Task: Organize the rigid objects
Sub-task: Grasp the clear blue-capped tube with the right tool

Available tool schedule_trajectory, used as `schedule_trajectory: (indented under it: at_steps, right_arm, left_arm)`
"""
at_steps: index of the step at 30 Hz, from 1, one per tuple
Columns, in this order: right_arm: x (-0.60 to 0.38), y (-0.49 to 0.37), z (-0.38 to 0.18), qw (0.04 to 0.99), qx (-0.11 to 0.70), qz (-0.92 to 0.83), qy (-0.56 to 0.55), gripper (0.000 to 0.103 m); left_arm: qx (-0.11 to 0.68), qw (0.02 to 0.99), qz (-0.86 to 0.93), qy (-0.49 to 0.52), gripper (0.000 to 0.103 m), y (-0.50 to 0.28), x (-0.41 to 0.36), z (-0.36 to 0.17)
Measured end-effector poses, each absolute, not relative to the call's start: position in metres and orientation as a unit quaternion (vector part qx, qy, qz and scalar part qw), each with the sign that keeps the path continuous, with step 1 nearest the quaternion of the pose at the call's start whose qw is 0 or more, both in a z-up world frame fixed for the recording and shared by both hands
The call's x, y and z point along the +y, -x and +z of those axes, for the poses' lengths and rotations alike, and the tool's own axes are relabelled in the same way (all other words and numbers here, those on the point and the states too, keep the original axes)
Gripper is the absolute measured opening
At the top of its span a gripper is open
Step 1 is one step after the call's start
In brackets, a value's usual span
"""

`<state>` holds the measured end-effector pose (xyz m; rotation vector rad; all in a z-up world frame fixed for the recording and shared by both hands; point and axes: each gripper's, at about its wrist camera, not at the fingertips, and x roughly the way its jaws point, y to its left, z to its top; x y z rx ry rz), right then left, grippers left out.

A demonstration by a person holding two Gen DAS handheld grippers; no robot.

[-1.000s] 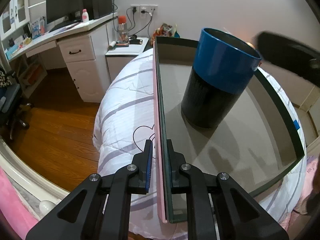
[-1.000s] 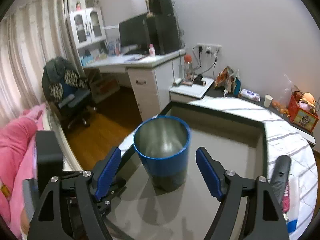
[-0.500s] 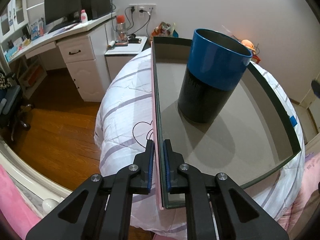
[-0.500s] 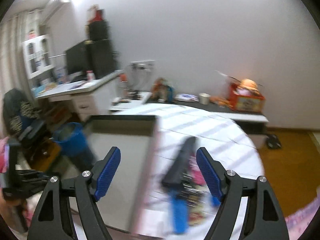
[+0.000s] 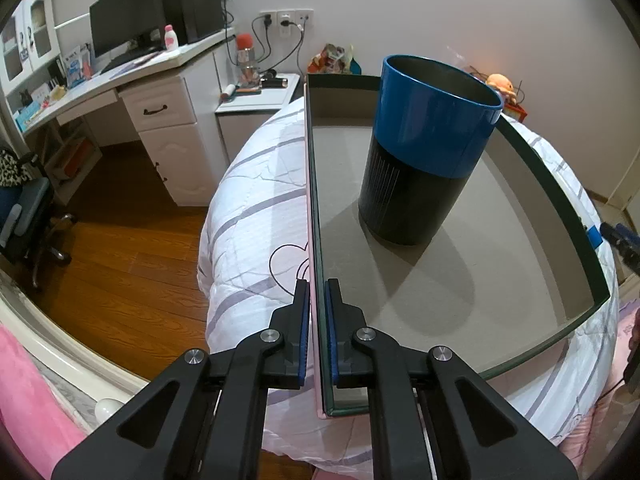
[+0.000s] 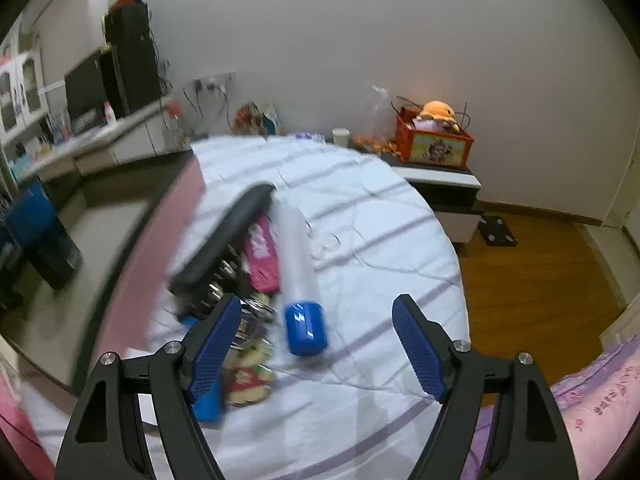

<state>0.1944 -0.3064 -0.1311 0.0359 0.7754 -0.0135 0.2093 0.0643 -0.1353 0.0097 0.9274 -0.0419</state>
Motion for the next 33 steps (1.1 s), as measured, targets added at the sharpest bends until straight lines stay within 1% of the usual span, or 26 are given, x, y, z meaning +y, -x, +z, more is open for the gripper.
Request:
schedule_trajectory:
  at_steps: [4,12,14,15,16,24,26,27,28,29,33]
  right_arm:
    - [-0.314,-0.200,-0.145,0.920,0.392,-0.002,-0.015,0.071]
    - [-0.315,-0.222,-0.148,0.918,0.397,0.007,-0.003,0.070]
    - [-0.314,-0.228,-0.150,0.916,0.402,0.010,0.000,0.060]
    - [-0.314,-0.231,-0.152,0.913,0.408,0.014,0.000,0.053]
    - [-0.313,-0.235,-0.155,0.909,0.415,0.020,0.000,0.049]
    - [-0.314,-0.243,-0.162,0.901,0.432,0.033,-0.007,0.045]
    - [-0.315,-0.244,-0.162,0.900,0.434,0.041,-0.010,0.042]
    - [-0.316,-0.244,-0.162,0.899,0.435,0.047,-0.015,0.037]
    - [-0.316,-0.244,-0.162,0.899,0.435,0.052,-0.020,0.031]
    - [-0.316,-0.244,-0.162,0.898,0.436,0.057,-0.026,0.027]
    - [-0.318,-0.240,-0.161,0.896,0.439,0.054,-0.032,0.025]
  left_arm:
    - [0.447,0.894,-0.019,-0.006,0.007,-0.209,0.064,-0.136]
    - [0.448,0.894,-0.017,-0.006,0.007,-0.210,0.063,-0.138]
    - [0.448,0.894,-0.016,-0.007,0.007,-0.210,0.063,-0.138]
    - [0.448,0.894,-0.016,-0.006,0.007,-0.210,0.063,-0.138]
    - [0.448,0.894,-0.016,-0.007,0.007,-0.210,0.064,-0.138]
    - [0.448,0.894,-0.017,-0.006,0.007,-0.210,0.064,-0.138]
    - [0.448,0.894,-0.017,-0.007,0.007,-0.210,0.063,-0.138]
    - [0.448,0.894,-0.017,-0.006,0.007,-0.210,0.063,-0.138]
    - [0.448,0.894,-0.016,-0.007,0.007,-0.210,0.063,-0.138]
    - [0.448,0.894,-0.017,-0.006,0.007,-0.210,0.063,-0.138]
    - [0.448,0.894,-0.016,-0.006,0.007,-0.210,0.063,-0.138]
